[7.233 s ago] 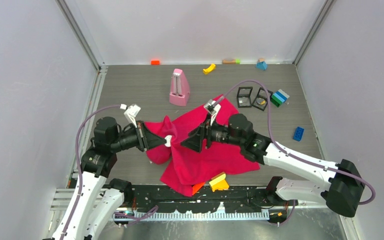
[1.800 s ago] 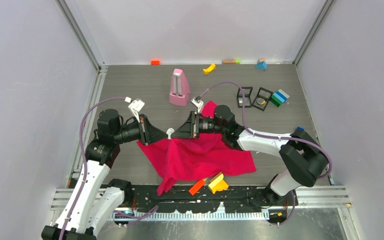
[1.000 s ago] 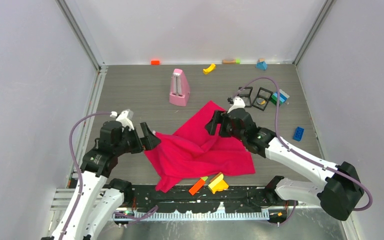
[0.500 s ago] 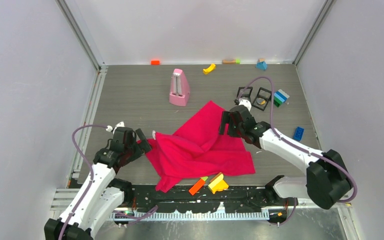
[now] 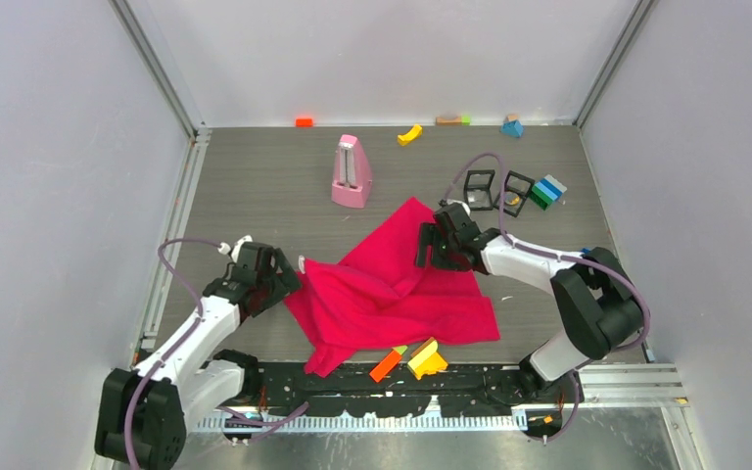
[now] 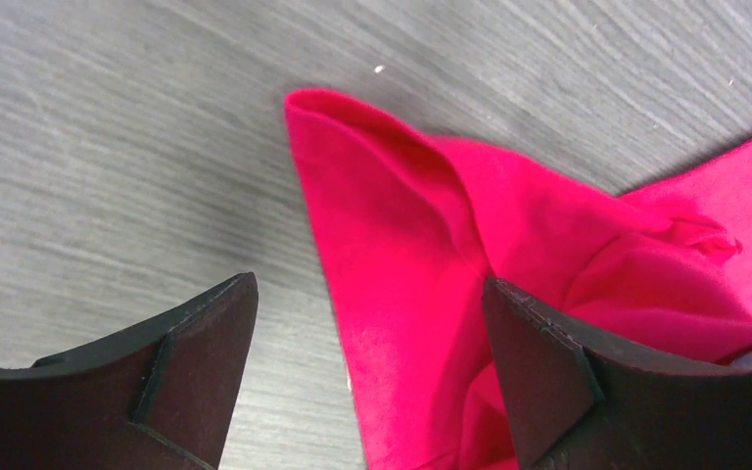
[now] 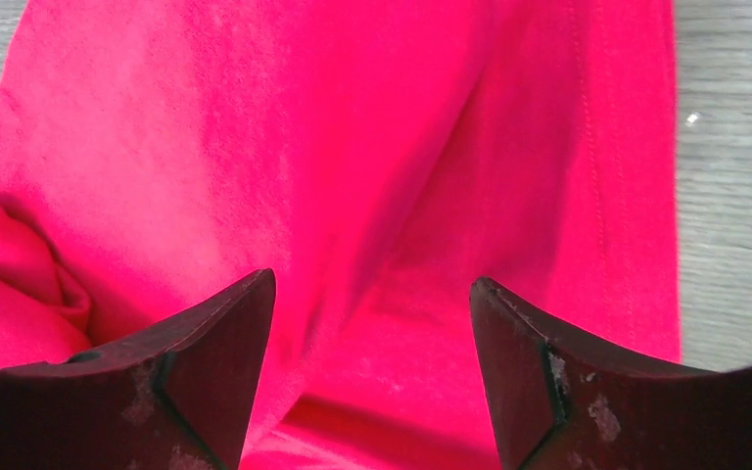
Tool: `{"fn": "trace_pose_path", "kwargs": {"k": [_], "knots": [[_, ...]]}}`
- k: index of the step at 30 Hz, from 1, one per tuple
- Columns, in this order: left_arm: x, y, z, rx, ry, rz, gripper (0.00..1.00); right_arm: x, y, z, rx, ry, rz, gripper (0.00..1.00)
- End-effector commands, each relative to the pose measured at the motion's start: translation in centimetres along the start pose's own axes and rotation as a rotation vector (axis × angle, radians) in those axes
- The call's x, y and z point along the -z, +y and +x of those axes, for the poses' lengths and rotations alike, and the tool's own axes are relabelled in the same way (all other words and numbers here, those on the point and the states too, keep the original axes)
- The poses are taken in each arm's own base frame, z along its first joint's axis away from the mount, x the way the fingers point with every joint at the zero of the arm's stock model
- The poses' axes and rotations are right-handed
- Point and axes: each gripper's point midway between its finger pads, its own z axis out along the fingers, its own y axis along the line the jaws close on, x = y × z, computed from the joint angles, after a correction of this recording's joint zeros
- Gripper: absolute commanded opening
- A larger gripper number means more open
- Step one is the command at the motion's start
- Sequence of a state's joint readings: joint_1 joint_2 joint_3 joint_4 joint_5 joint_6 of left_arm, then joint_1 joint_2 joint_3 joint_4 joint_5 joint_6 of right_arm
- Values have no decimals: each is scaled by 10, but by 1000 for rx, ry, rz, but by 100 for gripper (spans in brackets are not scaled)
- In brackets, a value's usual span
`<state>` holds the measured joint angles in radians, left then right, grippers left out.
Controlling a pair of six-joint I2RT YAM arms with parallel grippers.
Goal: Pin the brooch onto the clothing
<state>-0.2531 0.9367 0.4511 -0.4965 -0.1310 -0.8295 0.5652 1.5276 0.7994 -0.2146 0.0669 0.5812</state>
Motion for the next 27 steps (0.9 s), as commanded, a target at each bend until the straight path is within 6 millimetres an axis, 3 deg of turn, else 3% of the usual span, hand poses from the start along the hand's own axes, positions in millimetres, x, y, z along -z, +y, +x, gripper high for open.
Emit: {"fn": "trace_pose_path", "kwargs": {"k": [1,3,5,9,14,15,17,21,27], "knots": [[-14,-12,-23,2,-92,26,86,-5,27,-28,-25,-50,-82,77],[-22,-12,-23,-7,-81,10,84,-14,28,-26,-25,-27,-78,75],[-30,-13,-23,-13,-73,-1,79,-19,31,-24,-34,-2,-97,66],[-45,-23,-32,-15,-85,7,48,-20,33,-30,-59,5,-118,39],[-58,-36,-55,-19,-119,-6,2,-16,26,-53,-97,-25,-124,14],[-59,-38,-61,-21,-131,-11,0,-15,25,-56,-100,-30,-122,6],[-59,-45,-79,-29,-169,-6,0,-13,19,-68,-114,-46,-113,2],[-51,-50,-126,-7,-254,10,0,-6,4,-92,-121,-74,-69,1],[-32,-43,-221,56,-402,8,0,4,-5,-143,-133,-161,-38,1]]}}
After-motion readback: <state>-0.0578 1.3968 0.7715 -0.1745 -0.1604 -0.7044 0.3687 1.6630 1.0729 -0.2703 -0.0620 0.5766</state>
